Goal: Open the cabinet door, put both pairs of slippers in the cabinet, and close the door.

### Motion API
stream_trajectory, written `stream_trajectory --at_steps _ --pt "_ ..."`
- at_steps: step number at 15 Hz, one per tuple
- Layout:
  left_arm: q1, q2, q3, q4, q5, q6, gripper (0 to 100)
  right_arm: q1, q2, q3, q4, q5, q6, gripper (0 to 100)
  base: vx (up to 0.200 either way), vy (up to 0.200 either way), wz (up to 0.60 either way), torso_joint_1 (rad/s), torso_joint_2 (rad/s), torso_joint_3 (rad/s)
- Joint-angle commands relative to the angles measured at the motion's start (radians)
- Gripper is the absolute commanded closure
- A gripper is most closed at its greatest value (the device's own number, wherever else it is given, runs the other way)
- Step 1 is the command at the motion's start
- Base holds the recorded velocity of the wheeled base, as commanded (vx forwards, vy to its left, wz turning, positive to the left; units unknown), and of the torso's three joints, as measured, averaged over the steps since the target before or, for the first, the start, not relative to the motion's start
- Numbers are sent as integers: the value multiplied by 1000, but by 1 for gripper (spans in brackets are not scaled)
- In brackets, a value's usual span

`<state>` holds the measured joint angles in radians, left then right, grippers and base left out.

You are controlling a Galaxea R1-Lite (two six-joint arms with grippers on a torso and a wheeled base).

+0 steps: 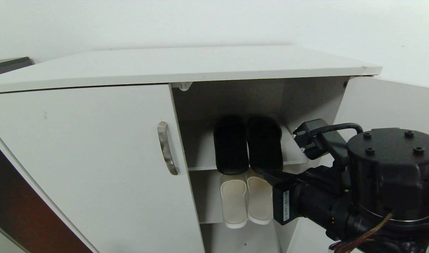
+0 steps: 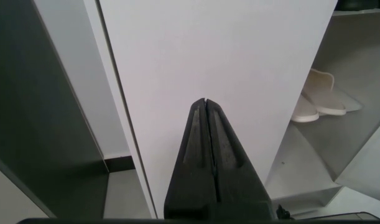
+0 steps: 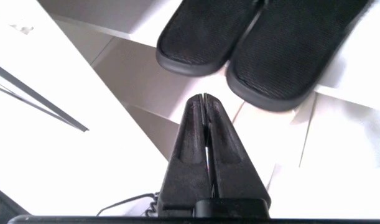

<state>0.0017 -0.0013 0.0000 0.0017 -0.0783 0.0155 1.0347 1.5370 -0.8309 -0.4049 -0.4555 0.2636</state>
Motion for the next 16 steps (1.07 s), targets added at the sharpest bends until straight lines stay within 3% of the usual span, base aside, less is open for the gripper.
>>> stream_trajectory --at_steps 1,10,16 --pt "0 1 0 0 0 0 100 -7 -29 10 0 1 0 100 0 0 0 0 0 0" --pt "0 1 0 0 0 0 100 -10 -21 13 0 -3 -1 100 0 0 0 0 0 0" --pt "0 1 0 0 0 0 100 -10 -15 16 0 -3 -1 100 -200 0 0 2 3 4"
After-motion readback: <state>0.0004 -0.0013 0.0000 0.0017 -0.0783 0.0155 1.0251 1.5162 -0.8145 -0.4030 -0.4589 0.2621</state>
